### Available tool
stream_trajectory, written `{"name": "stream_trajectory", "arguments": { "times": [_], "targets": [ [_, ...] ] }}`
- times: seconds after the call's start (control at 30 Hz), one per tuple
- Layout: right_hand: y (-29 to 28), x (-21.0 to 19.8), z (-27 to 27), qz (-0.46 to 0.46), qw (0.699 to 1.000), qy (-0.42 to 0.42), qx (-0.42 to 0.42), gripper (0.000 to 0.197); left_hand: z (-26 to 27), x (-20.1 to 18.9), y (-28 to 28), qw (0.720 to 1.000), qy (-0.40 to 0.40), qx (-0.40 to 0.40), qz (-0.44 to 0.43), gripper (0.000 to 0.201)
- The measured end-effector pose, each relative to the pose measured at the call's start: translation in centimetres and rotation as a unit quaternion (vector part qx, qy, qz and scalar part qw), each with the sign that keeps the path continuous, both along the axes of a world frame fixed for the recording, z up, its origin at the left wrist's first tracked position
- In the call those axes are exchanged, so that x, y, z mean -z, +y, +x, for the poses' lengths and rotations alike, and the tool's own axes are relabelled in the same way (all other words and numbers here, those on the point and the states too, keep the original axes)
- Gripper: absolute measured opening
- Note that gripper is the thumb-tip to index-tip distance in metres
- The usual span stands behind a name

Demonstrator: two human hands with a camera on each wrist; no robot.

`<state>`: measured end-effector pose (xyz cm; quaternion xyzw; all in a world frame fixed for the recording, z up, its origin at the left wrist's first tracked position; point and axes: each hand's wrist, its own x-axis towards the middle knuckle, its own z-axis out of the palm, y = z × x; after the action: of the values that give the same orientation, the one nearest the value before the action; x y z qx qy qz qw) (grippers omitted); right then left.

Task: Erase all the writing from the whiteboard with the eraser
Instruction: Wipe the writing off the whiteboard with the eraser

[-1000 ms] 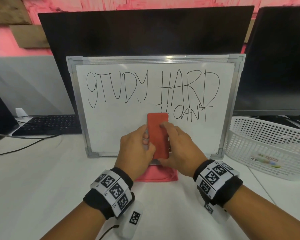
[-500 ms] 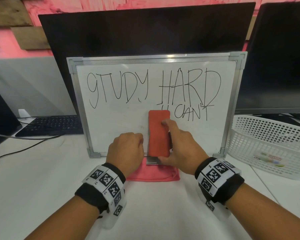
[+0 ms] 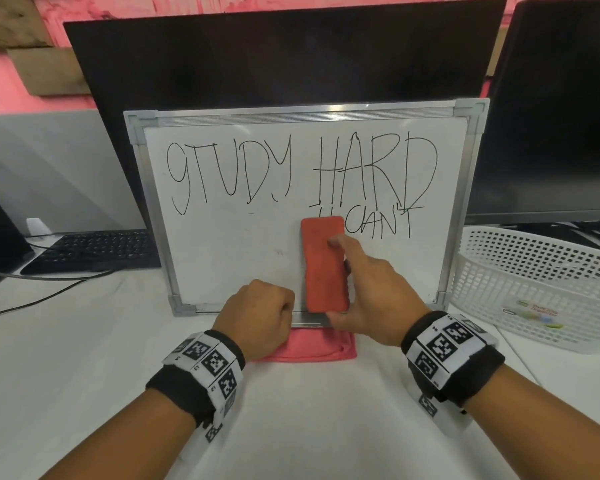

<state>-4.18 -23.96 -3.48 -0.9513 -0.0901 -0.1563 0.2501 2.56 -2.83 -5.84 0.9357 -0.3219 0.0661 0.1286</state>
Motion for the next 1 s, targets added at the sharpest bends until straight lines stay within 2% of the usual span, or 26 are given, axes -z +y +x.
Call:
{"name": "stream_trajectory", "arguments": {
  "times": [0.2,0.37,0.43,0.57,0.63,0.87,1.0],
  "targets": [
    [-0.4,0.0,-0.6,-0.037,0.999,0.014,-0.003,0.102,0.0,0.2,-0.4,0.999,0.012,0.026,-0.016,0.018],
    [-0.6,-0.6,0.6,0.038,0.998,-0.052,0.012,0.096,0.0,0.1,-0.5,0.998,0.036,0.048,-0.019,0.018],
    [-0.6,-0.5,0.6,0.04,0.998,-0.042,0.007,0.097,0.0,0.2,-0.5,0.998,0.04,0.052,-0.021,0.018],
    [-0.8,0.0,-0.3,-0.021,1.0,0.01,-0.018,0.1,0.1,0.3,-0.6,0.997,0.04,0.061,-0.02,0.018],
    [-1.0,0.0,-0.2,-0.03,0.999,0.01,-0.016,0.101,0.1,0.3,-0.6,0.997,0.039,0.061,-0.023,0.018],
    [-0.4,-0.1,1.3,0.031,0.998,-0.052,-0.022,0.098,0.1,0.4,-0.4,0.996,0.051,0.059,-0.048,0.02],
    [-0.7,0.1,0.9,0.041,0.998,-0.038,-0.028,0.1,0.0,0.4,-0.4,0.995,0.06,0.062,-0.058,0.019]
  ]
}}
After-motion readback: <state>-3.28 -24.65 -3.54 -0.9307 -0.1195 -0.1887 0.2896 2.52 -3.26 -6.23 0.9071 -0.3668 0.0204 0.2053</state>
